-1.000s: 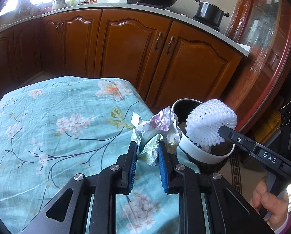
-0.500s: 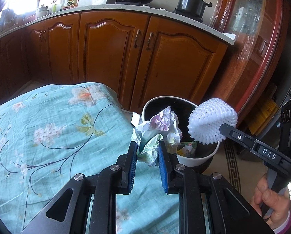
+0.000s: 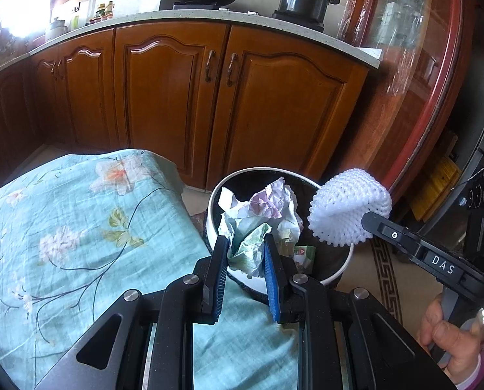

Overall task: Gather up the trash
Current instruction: 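Carry the paper and foam net over the bin and open both tools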

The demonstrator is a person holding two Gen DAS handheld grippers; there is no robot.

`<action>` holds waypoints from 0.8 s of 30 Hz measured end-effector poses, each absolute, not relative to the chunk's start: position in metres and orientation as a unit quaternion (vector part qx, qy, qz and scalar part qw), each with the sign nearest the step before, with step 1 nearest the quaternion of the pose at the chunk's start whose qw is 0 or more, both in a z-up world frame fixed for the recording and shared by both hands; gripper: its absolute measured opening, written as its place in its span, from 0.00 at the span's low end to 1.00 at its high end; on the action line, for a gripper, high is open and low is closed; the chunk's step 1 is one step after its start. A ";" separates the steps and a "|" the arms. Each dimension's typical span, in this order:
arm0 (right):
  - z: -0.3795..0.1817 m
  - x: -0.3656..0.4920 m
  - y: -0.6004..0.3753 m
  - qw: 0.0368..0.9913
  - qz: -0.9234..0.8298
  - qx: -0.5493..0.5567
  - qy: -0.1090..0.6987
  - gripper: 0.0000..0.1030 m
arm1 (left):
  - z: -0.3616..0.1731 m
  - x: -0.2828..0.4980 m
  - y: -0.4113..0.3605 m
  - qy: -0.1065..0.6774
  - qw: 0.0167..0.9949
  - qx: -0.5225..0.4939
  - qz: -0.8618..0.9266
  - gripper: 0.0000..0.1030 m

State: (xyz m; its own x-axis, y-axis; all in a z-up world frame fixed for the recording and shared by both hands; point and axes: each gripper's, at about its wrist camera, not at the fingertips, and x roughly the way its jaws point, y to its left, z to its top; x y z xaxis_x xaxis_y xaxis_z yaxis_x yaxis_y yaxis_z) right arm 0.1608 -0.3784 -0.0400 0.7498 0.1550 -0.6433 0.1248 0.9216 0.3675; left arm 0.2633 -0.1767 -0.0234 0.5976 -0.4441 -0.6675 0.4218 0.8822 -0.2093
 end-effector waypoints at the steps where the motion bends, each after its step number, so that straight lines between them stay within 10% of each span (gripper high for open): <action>1: -0.040 0.161 -0.380 0.914 0.008 0.198 0.354 0.11 | -0.024 0.265 -0.179 0.378 0.894 -0.014 -0.243 0.19; 24: -0.049 0.180 -0.382 0.908 -0.003 0.180 0.379 0.11 | -0.040 0.300 -0.207 0.404 0.881 0.000 -0.246 0.20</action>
